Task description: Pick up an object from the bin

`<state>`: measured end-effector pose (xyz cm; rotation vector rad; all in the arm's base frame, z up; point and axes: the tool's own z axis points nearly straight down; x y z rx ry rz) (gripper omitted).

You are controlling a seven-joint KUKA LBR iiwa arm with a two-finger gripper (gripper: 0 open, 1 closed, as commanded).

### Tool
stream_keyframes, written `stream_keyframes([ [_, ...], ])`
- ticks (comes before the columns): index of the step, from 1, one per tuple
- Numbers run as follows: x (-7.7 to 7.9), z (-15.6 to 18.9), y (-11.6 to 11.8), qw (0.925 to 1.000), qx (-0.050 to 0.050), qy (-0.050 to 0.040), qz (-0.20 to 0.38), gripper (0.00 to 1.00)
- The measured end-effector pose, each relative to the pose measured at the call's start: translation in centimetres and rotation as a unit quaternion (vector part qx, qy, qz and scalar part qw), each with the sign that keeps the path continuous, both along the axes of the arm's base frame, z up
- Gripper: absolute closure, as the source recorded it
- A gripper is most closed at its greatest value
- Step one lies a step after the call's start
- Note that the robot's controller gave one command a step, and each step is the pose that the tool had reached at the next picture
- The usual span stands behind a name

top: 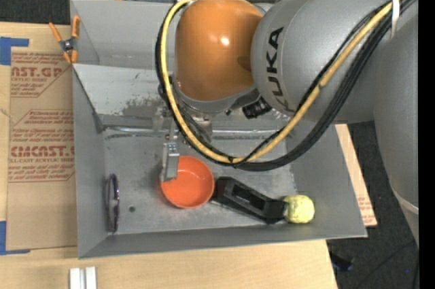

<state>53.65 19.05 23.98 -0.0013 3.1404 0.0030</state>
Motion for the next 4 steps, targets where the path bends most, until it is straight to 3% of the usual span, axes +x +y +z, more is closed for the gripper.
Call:
stream_keyframes([
  [1, 0.0, 0.0, 0.0, 1.0000, 0.000, 0.0000, 0.000, 0.00],
  [2, -2.9, 0.0, -3.6, 0.9980, 0.001, -0.0016, 0.064, 0.00],
  [3, -1.5, 0.4, -7.7, 0.9920, 0.000, -0.0013, 0.127, 0.00],
  [4, 0.2, -7.3, -6.2, 0.9969, 0.000, -0.0023, 0.079, 0.00],
])
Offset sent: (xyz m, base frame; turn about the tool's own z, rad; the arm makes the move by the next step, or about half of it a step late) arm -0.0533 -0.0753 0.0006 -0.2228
